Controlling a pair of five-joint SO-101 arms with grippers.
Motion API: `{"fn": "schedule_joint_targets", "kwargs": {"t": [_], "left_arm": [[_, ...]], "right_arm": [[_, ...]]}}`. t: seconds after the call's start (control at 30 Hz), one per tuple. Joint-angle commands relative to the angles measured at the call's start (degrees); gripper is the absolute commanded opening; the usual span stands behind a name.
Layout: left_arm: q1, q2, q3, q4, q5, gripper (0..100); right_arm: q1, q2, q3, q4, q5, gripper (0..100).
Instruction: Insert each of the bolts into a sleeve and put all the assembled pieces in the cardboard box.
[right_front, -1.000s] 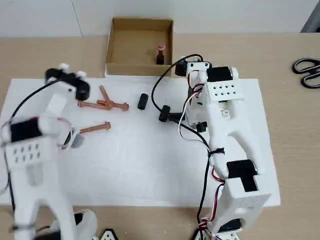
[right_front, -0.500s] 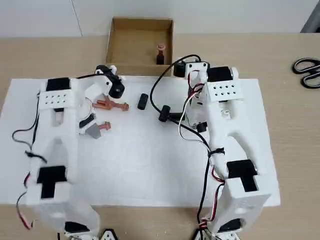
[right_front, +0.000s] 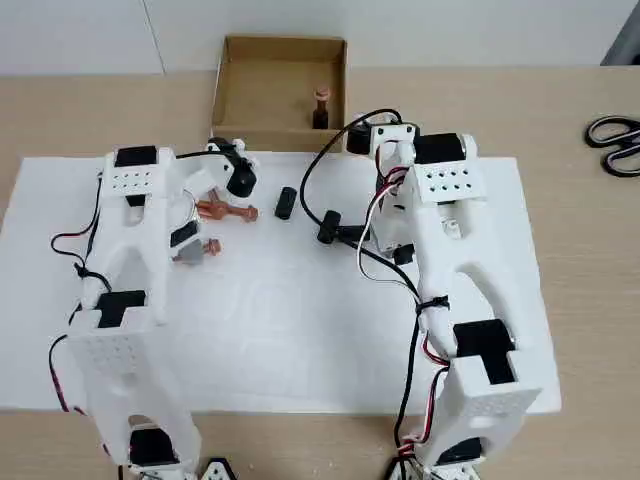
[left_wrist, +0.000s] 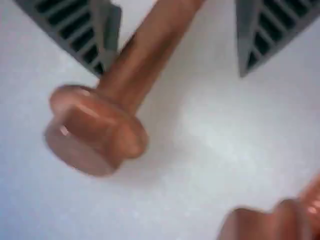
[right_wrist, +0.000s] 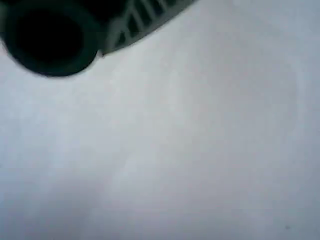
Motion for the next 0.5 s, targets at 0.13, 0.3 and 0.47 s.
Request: {"fn": "schedule_joint_targets", "kwargs": {"t": [0.13, 0.3, 0.47], "left_arm": [[1.1, 0.9, -2.6, -0.4, -0.1, 14], [3.5, 0.5, -2.6, -0.4, -0.1, 14], [4.6, 0.9, -2.5, -0.7, 0.0, 14]], "right_arm": [[0.4, -0.6, -1.2, 0.0, 0.6, 0.4], [0.4, -0.6, -1.2, 0.0, 0.6, 0.4], [0.4, -0.6, -1.2, 0.0, 0.6, 0.4]]}}
